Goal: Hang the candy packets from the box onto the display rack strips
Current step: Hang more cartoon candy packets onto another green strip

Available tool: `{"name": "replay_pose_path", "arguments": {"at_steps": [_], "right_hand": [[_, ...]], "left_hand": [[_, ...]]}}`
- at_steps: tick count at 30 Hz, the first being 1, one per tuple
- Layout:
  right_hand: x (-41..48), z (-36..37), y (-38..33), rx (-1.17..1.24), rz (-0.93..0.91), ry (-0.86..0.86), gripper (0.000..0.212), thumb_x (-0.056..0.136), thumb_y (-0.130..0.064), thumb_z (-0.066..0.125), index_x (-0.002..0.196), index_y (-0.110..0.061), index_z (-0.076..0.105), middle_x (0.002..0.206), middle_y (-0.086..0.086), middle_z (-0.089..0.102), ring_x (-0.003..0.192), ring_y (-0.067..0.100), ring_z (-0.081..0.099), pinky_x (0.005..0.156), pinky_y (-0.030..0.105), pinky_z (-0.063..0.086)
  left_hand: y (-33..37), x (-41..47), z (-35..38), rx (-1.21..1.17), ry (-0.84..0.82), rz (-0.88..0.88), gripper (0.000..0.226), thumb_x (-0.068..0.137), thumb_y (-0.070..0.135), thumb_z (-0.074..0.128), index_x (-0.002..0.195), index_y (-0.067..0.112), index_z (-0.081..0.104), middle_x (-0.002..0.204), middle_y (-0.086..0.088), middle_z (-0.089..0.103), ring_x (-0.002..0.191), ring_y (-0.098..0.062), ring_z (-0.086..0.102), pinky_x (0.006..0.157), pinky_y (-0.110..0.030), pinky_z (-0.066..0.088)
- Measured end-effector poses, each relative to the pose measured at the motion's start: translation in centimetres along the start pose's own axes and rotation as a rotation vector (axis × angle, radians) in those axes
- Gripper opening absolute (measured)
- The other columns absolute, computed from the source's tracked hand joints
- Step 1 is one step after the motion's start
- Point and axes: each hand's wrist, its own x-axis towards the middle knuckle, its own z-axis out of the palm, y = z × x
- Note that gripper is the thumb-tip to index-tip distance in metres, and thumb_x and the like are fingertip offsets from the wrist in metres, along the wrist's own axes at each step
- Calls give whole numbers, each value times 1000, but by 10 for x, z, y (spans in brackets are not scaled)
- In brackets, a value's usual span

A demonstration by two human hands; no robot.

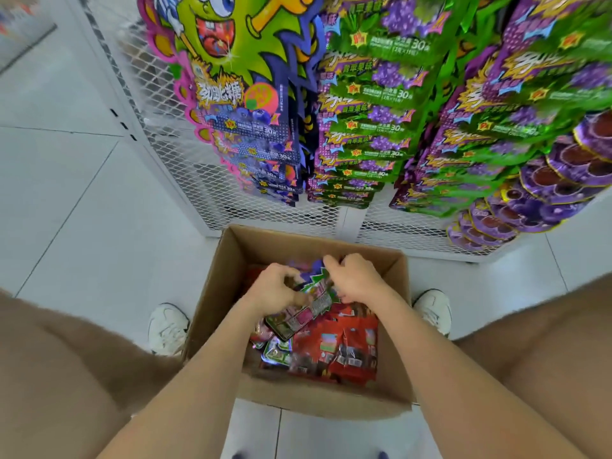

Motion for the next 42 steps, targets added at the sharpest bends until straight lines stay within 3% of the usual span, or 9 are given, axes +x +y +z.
{"name": "replay_pose_path", "arguments": {"at_steps": [4, 7, 11, 15, 19, 25, 29, 35, 42], "right_hand": [[-16, -18, -24, 566, 174, -22, 72, 87, -65, 68, 138, -19, 48, 126, 20, 61, 89, 37, 76, 64, 41, 65], [-29, -32, -33, 517, 125, -25, 27, 97, -12, 68, 117, 1, 54, 110, 29, 65, 91, 39, 77, 82, 52, 64], [-59, -49, -52, 288, -113, -6, 10, 100, -1, 59, 105, 5, 65, 93, 25, 67, 74, 25, 63, 72, 34, 59], [-86, -63, -74, -19, -332, 56, 10, 104, -12, 57, 113, -15, 60, 107, 6, 62, 65, 2, 47, 51, 14, 37], [-120, -80, -102, -86, -516, 421, 28, 97, -15, 58, 123, -21, 67, 94, -2, 71, 62, 11, 58, 66, 30, 52], [-180, -125, -180, -49, -763, 859, 11, 87, -42, 64, 92, -34, 72, 77, -12, 73, 77, 23, 68, 71, 38, 58], [-195, -155, -239, -68, -922, 987, 23, 95, -48, 65, 102, -29, 73, 87, -7, 76, 87, 29, 70, 77, 42, 58], [-199, -181, -303, -138, -982, 1067, 26, 101, -43, 64, 119, -28, 73, 107, 1, 76, 106, 30, 64, 76, 36, 51], [-182, -197, -337, -66, -901, 1048, 25, 98, -44, 64, 114, -28, 75, 104, 2, 75, 103, 29, 65, 70, 36, 49]], "left_hand": [[55, -26, -19, 180, 37, 222, 25, 70, 22, 94, 71, 24, 69, 77, 9, 67, 73, -10, 59, 72, -29, 47], [80, -47, -40, 291, -37, 325, 30, 68, 31, 96, 89, 20, 78, 91, 8, 76, 75, 0, 66, 76, -27, 54], [104, -66, -77, 275, -138, 299, 52, 62, 38, 103, 104, 20, 79, 99, 7, 79, 84, -2, 71, 76, -22, 57], [127, -77, -113, 185, 117, 352, 27, 72, 27, 98, 88, 18, 79, 80, 2, 79, 76, -13, 73, 72, -31, 59], [172, -97, -142, 140, 591, 468, 13, 88, 16, 77, 83, 25, 70, 73, 8, 70, 71, -8, 66, 68, -28, 52], [275, -136, -213, 57, 930, 730, 25, 108, 22, 50, 127, 18, 64, 122, 4, 62, 115, -9, 54, 100, -25, 41], [325, -141, -257, -77, 966, 701, 52, 100, 29, 40, 148, 13, 52, 147, -3, 56, 134, -15, 49, 112, -31, 37], [354, -126, -297, -108, 902, 460, 21, 103, 23, 44, 93, 17, 62, 100, 0, 58, 100, -26, 50, 78, -28, 34], [357, -141, -299, -371, 737, 494, 47, 83, 76, 59, 92, 37, 83, 106, 6, 80, 110, -20, 71, 104, -43, 52]]}}
